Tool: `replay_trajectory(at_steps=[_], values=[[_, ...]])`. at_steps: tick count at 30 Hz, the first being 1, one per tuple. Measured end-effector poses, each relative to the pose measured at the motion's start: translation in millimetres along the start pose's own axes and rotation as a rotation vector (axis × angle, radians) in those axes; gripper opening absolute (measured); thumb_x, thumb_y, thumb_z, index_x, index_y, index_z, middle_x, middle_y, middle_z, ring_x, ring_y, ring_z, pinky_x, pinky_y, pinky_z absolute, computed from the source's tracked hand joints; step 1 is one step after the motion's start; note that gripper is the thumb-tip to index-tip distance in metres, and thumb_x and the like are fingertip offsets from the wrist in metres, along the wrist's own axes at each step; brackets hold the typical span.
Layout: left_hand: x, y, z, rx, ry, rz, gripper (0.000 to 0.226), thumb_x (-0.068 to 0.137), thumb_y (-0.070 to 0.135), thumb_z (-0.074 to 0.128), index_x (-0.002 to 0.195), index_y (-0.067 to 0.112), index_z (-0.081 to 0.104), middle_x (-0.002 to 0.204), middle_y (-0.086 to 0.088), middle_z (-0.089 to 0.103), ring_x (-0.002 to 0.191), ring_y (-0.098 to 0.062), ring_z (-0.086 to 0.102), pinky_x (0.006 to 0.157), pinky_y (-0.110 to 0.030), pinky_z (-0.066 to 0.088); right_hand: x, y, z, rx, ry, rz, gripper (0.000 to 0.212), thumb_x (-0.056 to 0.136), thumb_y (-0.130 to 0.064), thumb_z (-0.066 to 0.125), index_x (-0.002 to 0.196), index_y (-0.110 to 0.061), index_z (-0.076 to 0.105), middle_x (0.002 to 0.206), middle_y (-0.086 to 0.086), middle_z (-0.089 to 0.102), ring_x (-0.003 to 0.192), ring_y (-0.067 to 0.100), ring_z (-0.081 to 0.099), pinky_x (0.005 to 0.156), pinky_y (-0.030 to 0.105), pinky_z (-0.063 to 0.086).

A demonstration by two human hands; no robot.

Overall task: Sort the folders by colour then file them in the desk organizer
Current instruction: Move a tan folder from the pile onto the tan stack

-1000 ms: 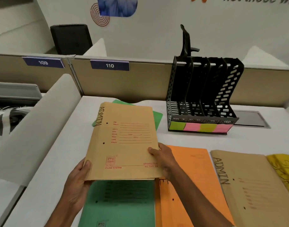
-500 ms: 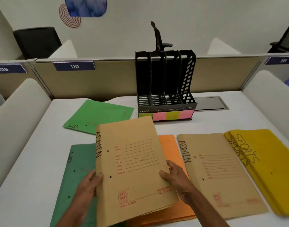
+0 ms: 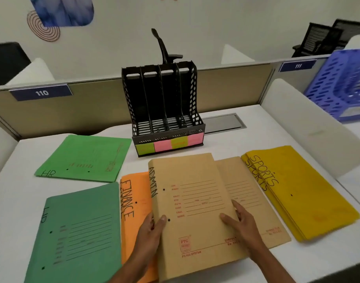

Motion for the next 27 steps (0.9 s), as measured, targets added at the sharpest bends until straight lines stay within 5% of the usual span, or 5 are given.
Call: replay_trajectory(at_steps=[6,12,20,27], values=[[10.3,2.6,54.2,0.157,-0.064,0.009,0.024,0.099,0.035,0.057,0.122,0.032,0.063,0.109,0.007,0.073,0.094,-0.005,0.071,0.071,-0.019,0.054,13.4,-2.3,-64.8,-0.248,0.249,-0.054,0.065,0.086,-0.028,0.075,0.145,-0.022,0.049,0.140,0.004,0.057,0.128,0.023,0.052,0.104,0.045,0.048],[16.7,-2.0,94.6,0.273,-0.110,0.023,0.025,0.100,0.034,0.055,0.124,0.028,0.060,0.111,0.000,0.069,0.102,-0.012,0.066,0.084,-0.027,0.056,25.8,-4.5,-102.9,-0.395,0.369,-0.079,0.056,0.086,-0.027,0.075,0.137,-0.016,0.056,0.136,0.010,0.060,0.125,0.027,0.054,0.101,0.044,0.049],[20.3,-2.2,124.7,0.346,-0.143,0.034,0.022,0.101,0.029,0.055,0.123,0.028,0.058,0.094,-0.001,0.062,0.088,-0.012,0.066,0.060,-0.015,0.048,32.9,-12.1,-127.2,-0.540,0.438,-0.131,0.052,0.087,-0.024,0.074,0.134,-0.008,0.057,0.132,0.012,0.061,0.121,0.031,0.056,0.098,0.042,0.048],[25.0,-6.2,140.2,0.418,-0.141,0.028,0.028,0.100,0.030,0.056,0.128,0.028,0.054,0.096,-0.001,0.062,0.095,-0.018,0.066,0.077,-0.033,0.059,37.0,-15.0,-131.6,-0.663,0.407,-0.136,0.047,0.090,-0.025,0.070,0.132,-0.008,0.057,0.131,0.012,0.059,0.119,0.031,0.057,0.094,0.042,0.049]])
Point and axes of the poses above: each hand's wrist, its own x-axis towards the middle knuckle, its own z-axis out of the palm, y = z × x, the point moved 8 cm from there along x, towards the middle knuckle
